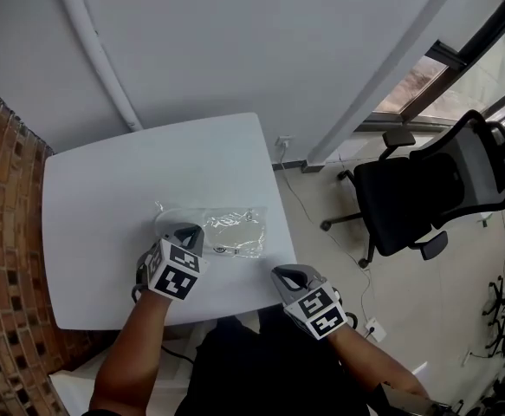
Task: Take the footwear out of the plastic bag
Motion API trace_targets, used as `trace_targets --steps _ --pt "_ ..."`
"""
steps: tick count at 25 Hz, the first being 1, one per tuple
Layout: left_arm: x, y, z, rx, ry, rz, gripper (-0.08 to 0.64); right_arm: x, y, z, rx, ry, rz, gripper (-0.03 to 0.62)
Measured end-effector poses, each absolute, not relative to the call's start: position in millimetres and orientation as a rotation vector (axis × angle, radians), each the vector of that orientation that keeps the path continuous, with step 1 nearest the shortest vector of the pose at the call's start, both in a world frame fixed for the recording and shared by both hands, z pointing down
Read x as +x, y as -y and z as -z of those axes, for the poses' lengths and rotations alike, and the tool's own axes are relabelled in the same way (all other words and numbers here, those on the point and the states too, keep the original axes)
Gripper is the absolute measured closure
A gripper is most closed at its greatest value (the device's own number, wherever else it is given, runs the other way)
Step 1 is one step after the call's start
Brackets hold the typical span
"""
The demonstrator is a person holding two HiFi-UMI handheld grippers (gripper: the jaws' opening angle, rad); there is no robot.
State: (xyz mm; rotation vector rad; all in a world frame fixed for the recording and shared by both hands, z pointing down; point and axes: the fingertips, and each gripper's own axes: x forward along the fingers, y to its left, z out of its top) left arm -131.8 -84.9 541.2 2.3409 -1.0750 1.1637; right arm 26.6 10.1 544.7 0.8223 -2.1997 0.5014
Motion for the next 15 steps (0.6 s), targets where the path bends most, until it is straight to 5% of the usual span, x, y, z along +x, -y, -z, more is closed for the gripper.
trace_targets --steps 7,15 --pt "-116 92 -614 2.398 0.83 -1.784 0.551 21 10 -596 0.697 2.106 -0.429 0.509" --pt "-114 97 -637 2.333 0.806 -1.819 0.552 11 29 -619 0.625 2.058 -0.316 0.503"
